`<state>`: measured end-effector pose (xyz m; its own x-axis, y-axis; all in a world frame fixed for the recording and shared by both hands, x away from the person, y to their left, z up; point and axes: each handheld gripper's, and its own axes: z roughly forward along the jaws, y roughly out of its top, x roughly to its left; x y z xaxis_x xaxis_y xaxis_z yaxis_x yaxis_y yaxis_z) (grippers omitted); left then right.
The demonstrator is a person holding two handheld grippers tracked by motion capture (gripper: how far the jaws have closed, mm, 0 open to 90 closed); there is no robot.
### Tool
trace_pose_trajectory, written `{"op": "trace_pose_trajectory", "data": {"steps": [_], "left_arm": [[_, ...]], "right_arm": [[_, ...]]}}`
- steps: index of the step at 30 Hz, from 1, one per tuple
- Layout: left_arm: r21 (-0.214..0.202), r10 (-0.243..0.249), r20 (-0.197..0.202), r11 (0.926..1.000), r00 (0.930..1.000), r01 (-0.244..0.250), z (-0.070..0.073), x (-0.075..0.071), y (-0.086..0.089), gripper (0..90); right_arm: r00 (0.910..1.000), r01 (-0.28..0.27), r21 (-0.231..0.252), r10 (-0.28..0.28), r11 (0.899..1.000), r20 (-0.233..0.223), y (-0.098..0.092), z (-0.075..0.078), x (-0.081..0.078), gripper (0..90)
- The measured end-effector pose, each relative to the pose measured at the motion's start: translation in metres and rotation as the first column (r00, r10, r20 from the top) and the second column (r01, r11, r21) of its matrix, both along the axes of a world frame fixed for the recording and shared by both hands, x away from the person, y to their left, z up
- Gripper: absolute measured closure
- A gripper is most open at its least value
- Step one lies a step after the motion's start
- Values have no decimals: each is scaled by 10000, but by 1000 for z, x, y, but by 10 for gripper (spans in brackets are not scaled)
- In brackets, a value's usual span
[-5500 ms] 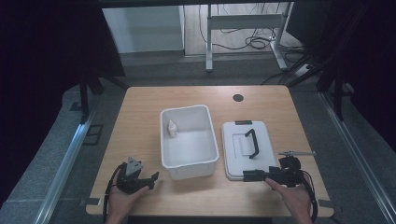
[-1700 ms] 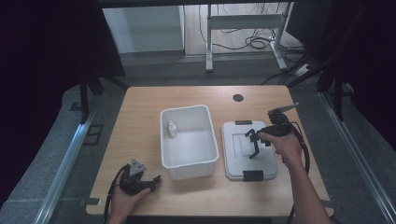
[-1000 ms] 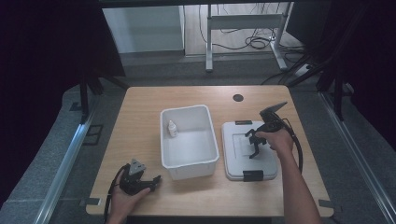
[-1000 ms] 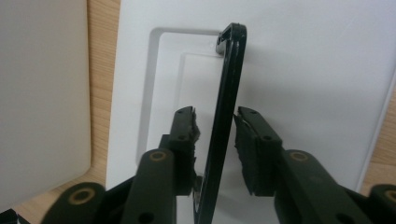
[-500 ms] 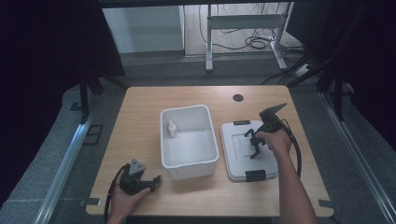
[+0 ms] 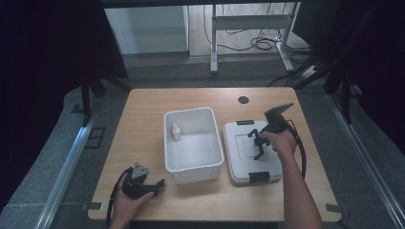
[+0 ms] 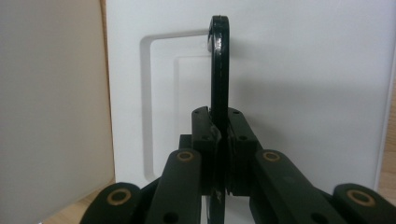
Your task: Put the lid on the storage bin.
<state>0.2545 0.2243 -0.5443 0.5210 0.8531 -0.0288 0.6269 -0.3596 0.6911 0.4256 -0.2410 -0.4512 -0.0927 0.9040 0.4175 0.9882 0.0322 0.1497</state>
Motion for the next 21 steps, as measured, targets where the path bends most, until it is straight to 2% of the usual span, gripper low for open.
{"op": "trace_pose_trajectory", "data": {"steps": [9, 21], "left_arm": [[0, -7, -12, 10000, 10000, 7, 0, 0, 0, 171], [-27, 4, 2, 10000, 10000, -4, 0, 0, 0, 171]], "right_arm": [[9996, 65, 87, -67, 9999, 267, -6, 21, -5, 853], [9964, -21, 287, -3, 9996, 844, -7, 61, -12, 853]]}}
